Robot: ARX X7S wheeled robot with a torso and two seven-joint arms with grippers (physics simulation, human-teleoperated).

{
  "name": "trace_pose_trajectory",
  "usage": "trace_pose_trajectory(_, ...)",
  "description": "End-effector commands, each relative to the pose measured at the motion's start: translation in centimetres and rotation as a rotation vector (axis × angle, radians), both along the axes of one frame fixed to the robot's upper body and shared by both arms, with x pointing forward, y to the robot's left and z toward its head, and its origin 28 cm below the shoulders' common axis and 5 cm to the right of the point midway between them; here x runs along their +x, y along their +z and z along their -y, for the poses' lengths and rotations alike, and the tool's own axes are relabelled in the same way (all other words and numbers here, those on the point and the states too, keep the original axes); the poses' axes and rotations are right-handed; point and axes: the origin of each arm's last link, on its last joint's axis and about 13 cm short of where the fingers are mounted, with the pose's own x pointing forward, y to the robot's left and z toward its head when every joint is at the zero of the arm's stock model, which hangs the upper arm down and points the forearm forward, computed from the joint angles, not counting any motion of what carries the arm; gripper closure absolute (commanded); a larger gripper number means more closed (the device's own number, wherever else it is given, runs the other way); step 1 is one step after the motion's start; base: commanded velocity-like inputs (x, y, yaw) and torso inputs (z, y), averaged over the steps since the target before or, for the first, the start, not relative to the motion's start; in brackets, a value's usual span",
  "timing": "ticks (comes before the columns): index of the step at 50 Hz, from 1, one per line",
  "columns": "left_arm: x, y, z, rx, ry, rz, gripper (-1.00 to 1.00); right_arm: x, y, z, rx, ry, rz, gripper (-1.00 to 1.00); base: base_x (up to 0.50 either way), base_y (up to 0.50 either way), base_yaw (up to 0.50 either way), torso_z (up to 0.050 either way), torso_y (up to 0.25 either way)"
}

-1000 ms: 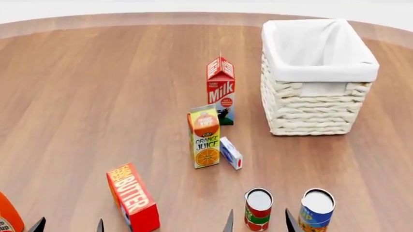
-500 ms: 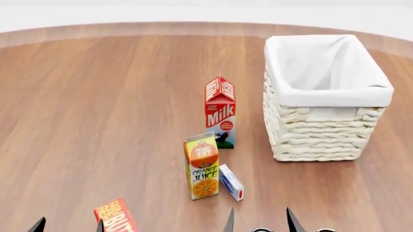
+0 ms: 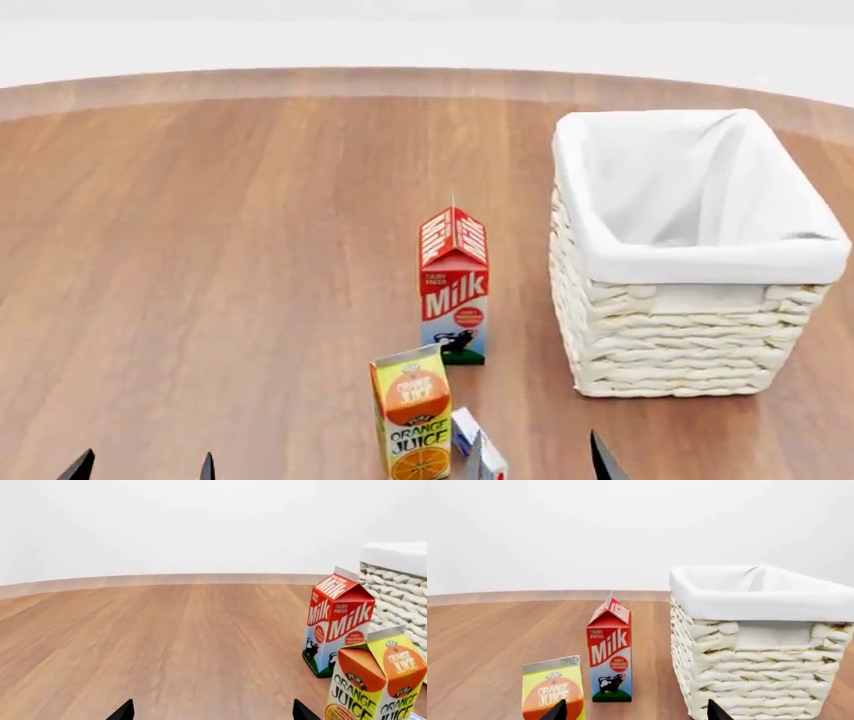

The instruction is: Pick up the orange juice, and put it in the basket.

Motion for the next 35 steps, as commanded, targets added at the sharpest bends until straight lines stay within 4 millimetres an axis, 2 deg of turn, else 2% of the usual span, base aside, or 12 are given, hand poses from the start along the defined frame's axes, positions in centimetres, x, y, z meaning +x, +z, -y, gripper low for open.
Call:
trace_pose_trajectory(1, 0.00, 0.00, 0.00, 0.000, 0.000, 0.000, -1.00, 0.06, -0.17, 0.01, 0.000, 0.000, -0.005, -1.00, 0.28, 0.00, 0.00, 0.000, 0.015)
trace_pose_trajectory(35, 0.00, 0.00, 0.00, 0.000, 0.000, 0.000, -1.00, -0.03, -0.47, -0.11, -0.001, 0.006, -0.004, -1.00, 0.28, 0.00, 0.00, 0.000, 0.000)
